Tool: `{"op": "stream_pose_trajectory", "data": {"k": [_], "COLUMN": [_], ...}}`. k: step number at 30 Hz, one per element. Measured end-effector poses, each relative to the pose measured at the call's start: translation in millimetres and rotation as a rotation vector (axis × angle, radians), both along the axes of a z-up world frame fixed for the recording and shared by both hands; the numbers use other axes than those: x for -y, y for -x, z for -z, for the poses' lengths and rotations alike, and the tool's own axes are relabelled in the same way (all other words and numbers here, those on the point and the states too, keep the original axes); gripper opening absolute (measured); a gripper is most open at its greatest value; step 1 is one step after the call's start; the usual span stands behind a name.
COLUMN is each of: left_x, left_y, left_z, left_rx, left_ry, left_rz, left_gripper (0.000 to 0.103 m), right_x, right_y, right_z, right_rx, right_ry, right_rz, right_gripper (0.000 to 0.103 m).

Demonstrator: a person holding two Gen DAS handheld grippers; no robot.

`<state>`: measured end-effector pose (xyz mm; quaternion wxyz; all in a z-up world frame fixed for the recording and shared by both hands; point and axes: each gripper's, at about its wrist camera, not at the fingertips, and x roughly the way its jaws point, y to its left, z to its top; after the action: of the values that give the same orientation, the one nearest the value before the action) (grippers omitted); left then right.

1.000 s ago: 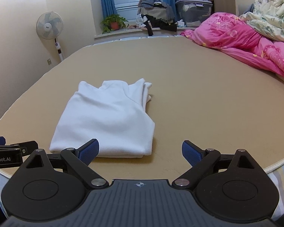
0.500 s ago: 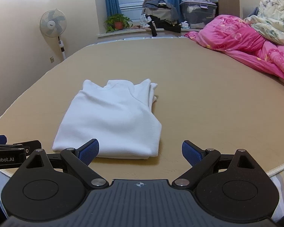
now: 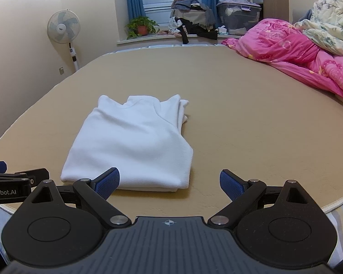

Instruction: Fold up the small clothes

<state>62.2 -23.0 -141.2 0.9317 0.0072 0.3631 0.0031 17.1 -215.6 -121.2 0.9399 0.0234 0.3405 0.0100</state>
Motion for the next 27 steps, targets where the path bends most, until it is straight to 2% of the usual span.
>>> {"op": "stream_pose_trajectory", "data": {"k": [27], "left_x": [-1.3], "left_y": [1.6], "left_z": [-2.0], "left_rx": [0.016], "left_ry": [-0.001], "left_rz": [0.017], "left_gripper": [0.102], "right_x": [0.7], "right_y": [1.0], "right_z": [-1.9], "right_rx": [0.007], "right_ry": [0.005], "right_rz": [-0.005], "right_gripper": [0.095]}}
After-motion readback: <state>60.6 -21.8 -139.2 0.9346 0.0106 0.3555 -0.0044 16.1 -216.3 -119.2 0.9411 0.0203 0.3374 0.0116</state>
